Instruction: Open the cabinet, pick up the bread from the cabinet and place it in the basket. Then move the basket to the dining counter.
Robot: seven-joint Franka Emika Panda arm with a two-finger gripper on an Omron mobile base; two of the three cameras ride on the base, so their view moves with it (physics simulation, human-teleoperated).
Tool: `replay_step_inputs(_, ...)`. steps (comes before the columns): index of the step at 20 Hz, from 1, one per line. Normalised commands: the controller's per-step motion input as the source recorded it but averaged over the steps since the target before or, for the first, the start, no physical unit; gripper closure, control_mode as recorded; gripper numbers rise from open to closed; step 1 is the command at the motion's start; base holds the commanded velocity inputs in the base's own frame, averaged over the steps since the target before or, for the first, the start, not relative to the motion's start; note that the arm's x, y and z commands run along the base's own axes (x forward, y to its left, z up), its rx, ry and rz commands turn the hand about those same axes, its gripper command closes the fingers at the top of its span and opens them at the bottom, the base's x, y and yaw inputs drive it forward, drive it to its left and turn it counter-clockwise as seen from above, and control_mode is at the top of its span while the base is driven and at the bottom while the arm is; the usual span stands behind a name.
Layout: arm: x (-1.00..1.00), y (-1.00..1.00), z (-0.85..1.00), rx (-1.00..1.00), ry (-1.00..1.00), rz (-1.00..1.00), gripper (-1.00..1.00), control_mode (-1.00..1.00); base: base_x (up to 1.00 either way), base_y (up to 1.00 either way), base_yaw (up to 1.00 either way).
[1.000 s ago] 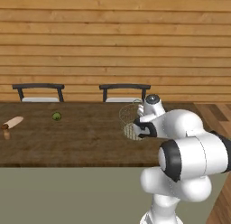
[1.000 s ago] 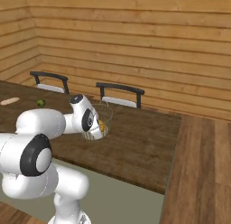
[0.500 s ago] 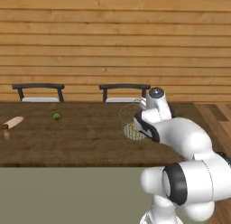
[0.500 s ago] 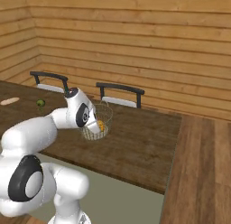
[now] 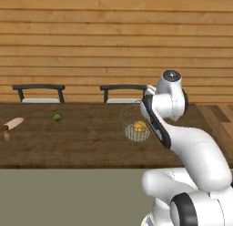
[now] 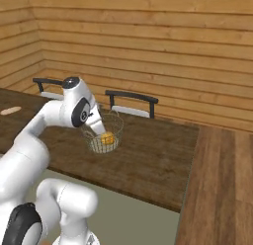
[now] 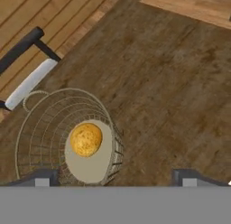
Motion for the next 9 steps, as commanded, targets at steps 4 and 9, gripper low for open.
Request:
replay_step_inputs(4,-0.51,0.40,0.78,-0.10,0.00,0.35,-1.00,-1.00,0.00,0.00,0.00)
replay_step_inputs(9,-0.50,0.76,0.73,-0.30,0.00,0.37,-1.00,-1.00,0.00,0.00,0.00)
